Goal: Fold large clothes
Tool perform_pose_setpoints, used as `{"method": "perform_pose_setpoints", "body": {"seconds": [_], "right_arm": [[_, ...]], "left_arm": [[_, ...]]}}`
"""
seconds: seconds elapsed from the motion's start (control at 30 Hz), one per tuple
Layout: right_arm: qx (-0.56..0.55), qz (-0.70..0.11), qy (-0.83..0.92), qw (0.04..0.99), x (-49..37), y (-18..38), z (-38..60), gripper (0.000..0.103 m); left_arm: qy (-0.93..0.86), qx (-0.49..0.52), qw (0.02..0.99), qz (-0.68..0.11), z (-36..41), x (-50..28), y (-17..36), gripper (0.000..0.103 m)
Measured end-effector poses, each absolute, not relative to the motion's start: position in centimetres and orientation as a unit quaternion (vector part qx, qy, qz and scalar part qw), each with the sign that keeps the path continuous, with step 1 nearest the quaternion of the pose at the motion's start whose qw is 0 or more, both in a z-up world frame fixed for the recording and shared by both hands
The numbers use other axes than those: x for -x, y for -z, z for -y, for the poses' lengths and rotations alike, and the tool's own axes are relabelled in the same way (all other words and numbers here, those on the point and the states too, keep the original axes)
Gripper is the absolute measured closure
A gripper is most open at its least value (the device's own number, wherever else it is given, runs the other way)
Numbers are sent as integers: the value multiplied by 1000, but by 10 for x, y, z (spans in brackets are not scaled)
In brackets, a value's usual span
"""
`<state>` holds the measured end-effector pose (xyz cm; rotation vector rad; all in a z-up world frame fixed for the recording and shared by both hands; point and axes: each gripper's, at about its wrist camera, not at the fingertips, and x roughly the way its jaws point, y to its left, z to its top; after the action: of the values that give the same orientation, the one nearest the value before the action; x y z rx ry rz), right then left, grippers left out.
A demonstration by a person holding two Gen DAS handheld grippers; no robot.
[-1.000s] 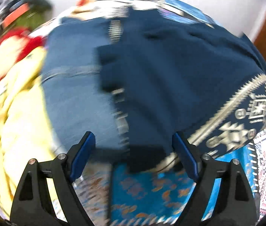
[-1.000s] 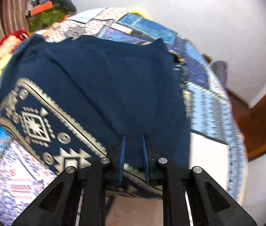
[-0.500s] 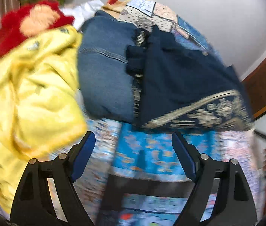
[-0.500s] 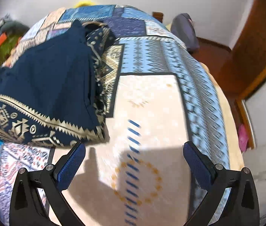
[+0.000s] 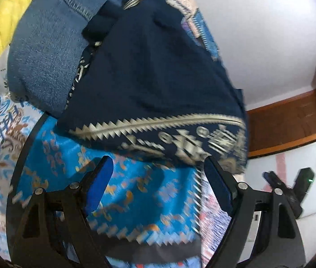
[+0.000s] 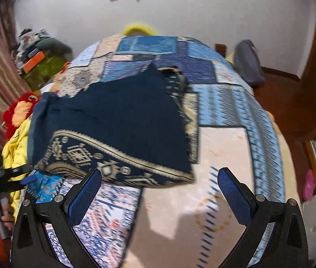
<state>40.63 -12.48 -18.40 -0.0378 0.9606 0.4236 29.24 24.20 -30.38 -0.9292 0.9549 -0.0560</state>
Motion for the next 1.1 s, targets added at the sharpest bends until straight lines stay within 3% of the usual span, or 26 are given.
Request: {"method": "perform_pose_setpoints", "body": {"seconds": [0.1, 0.33, 0.67, 0.73, 0.77, 0.8, 0.9, 1.1], "right_arm": [[29, -464, -212, 860, -411, 192, 106, 0], [52, -463, -238, 852, -429, 209, 70, 0], [87, -444, -258, 854, -455, 213, 12, 0], [104, -436, -256, 856, -458, 214, 0, 0], [111, -432, -255, 858, -460, 214, -6, 0], [118, -428, -253, 860, -462, 213, -13, 0], [128, -412, -248, 867, -463, 208, -26, 0], [133, -409, -256, 866, -457, 222, -46, 0]], "left_arm": [[26, 437, 784, -440, -246, -304, 308, 37], [32, 407, 825, -390, -248, -318, 285, 37], [-26, 428, 839, -337, -250, -345, 310, 38], [-41, 432, 840, -326, -253, -355, 307, 51], [-51, 429, 843, -321, -255, -359, 305, 70], [-57, 428, 843, -320, -257, -363, 303, 80], [-69, 438, 848, -289, -264, -364, 285, 87], [-68, 430, 868, -238, -269, -364, 231, 91]]}}
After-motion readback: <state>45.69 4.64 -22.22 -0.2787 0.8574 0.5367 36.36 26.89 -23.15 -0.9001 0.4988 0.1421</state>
